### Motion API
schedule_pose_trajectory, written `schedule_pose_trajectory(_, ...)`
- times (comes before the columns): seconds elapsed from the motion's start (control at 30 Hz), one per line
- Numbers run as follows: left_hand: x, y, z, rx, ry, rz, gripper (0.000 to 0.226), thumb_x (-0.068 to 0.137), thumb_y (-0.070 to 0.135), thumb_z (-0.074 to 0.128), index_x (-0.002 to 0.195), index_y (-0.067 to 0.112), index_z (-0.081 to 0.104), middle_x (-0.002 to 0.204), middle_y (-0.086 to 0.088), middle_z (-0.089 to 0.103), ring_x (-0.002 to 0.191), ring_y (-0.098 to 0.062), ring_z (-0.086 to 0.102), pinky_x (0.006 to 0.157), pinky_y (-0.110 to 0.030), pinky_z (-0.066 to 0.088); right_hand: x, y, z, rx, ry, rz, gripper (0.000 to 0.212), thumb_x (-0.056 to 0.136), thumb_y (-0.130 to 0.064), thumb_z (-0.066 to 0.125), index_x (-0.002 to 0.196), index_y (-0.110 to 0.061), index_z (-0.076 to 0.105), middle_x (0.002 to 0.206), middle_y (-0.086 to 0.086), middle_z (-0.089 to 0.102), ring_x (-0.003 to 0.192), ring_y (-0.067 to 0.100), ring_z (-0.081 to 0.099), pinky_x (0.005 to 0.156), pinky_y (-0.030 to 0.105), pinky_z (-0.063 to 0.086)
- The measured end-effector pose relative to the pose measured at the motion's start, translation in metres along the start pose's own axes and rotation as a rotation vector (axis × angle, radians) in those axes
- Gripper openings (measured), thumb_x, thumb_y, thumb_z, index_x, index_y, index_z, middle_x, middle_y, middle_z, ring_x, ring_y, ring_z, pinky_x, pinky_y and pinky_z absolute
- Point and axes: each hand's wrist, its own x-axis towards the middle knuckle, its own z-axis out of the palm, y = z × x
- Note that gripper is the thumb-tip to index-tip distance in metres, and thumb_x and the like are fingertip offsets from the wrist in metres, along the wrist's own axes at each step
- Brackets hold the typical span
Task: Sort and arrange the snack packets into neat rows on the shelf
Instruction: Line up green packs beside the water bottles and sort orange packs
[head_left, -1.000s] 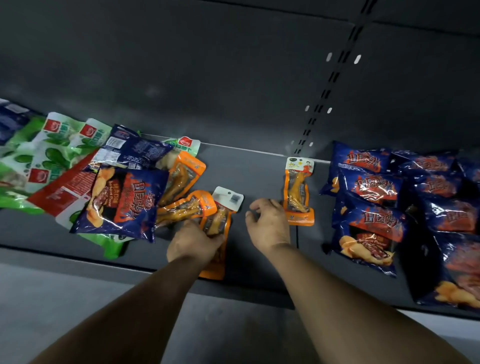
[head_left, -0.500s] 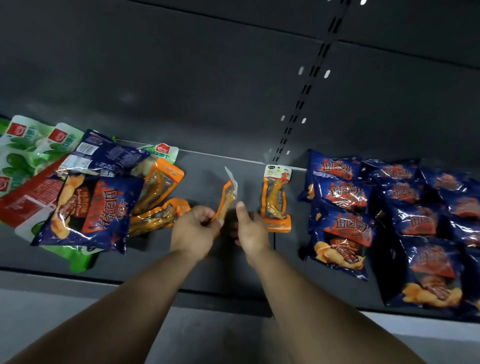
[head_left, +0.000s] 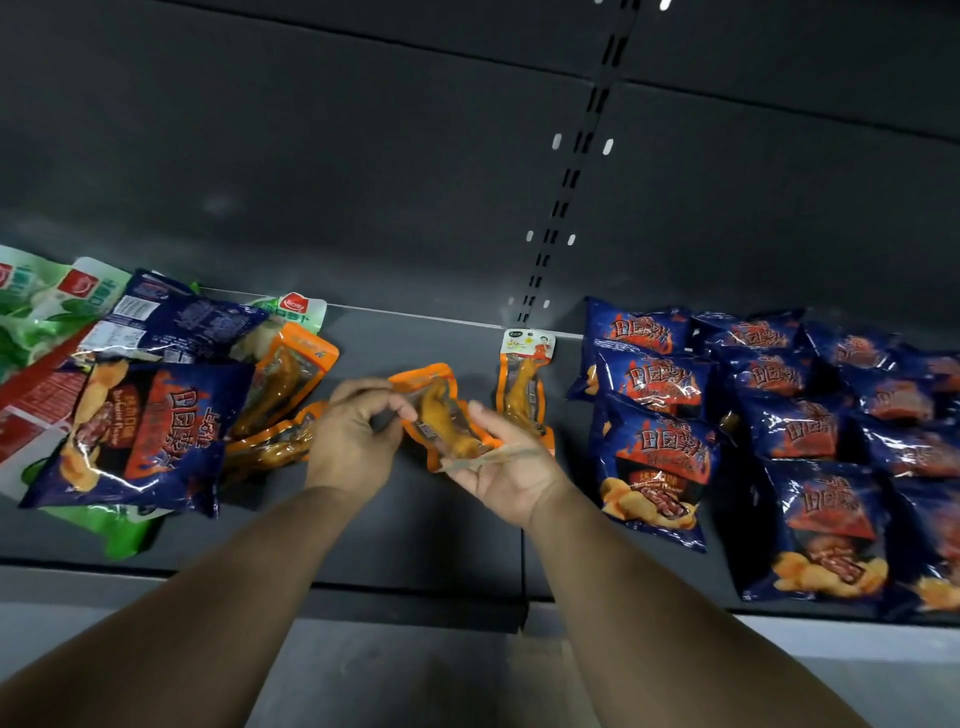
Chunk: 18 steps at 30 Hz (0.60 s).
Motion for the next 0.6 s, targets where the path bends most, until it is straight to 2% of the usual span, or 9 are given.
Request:
schedule_pose_trajectory(0.07,0.002,0.003,0.001,0.029,0.016,-0.028,0.036,0.076,-0.011,0.067,0.079,0.025,0.069,0.104,-0.002,0.049,0.100,-0.016,0.052,0.090,-0.015,0.035,0.000,0.000,-0.003,-0.026,-0.031,0.018,0.016,0.095,-0.014,0.052,0.091,-0.006,0.065,0.081,0.009,0.073,0.069,0.021,0.071,0.057,0.033,0.058)
schedule_pose_trajectory(0.13,0.003,0.004,0.004,0.057,0.013,-0.043,0.028,0.077,-0.010,0.067,0.080,0.017,0.073,0.105,-0.003,0.046,0.102,-0.015,0.051,0.091,-0.019,0.035,-0.002,-0.002,-0.004,-0.037,-0.042,0.018,0.014,0.093,-0.013,0.054,0.092,-0.006,0.066,0.084,0.011,0.073,0.072,0.022,0.071,0.067,0.038,0.058)
schedule_pose_trajectory(0.23,0.001,0.007,0.005,0.051,0.006,-0.039,0.027,0.076,-0.011,0.067,0.078,0.016,0.073,0.104,-0.002,0.048,0.101,-0.015,0.052,0.089,-0.019,0.036,-0.006,-0.004,-0.006,-0.090,-0.048,0.009,0.018,0.092,-0.021,0.056,0.093,-0.009,0.069,0.089,0.011,0.072,0.075,0.023,0.070,0.082,0.043,0.052)
schedule_pose_trajectory(0.43,-0.003,0.018,0.006,-0.084,-0.008,-0.105,0.047,0.081,-0.010,0.063,0.066,0.034,0.057,0.097,-0.001,0.057,0.093,-0.012,0.055,0.087,-0.018,0.038,-0.010,-0.007,-0.009,-0.136,-0.029,-0.034,0.022,0.092,-0.029,0.056,0.092,-0.010,0.067,0.090,0.009,0.069,0.080,0.022,0.067,0.075,0.037,0.054)
schedule_pose_trajectory(0.5,-0.003,0.019,0.007,-0.100,-0.006,-0.119,0.047,0.081,-0.009,0.063,0.066,0.035,0.057,0.096,0.000,0.058,0.093,-0.012,0.055,0.086,-0.016,0.038,-0.009,-0.007,-0.009,-0.145,-0.028,-0.045,0.022,0.091,-0.029,0.056,0.093,-0.010,0.067,0.091,0.008,0.069,0.080,0.022,0.067,0.073,0.035,0.054)
schedule_pose_trajectory(0.6,-0.004,0.020,0.006,-0.104,-0.019,-0.154,0.045,0.083,-0.007,0.062,0.066,0.034,0.058,0.097,0.000,0.057,0.093,-0.013,0.054,0.087,-0.022,0.041,-0.007,-0.006,-0.012,-0.158,-0.031,-0.047,0.025,0.085,-0.032,0.061,0.094,-0.010,0.068,0.092,0.009,0.070,0.080,0.023,0.068,0.076,0.038,0.054)
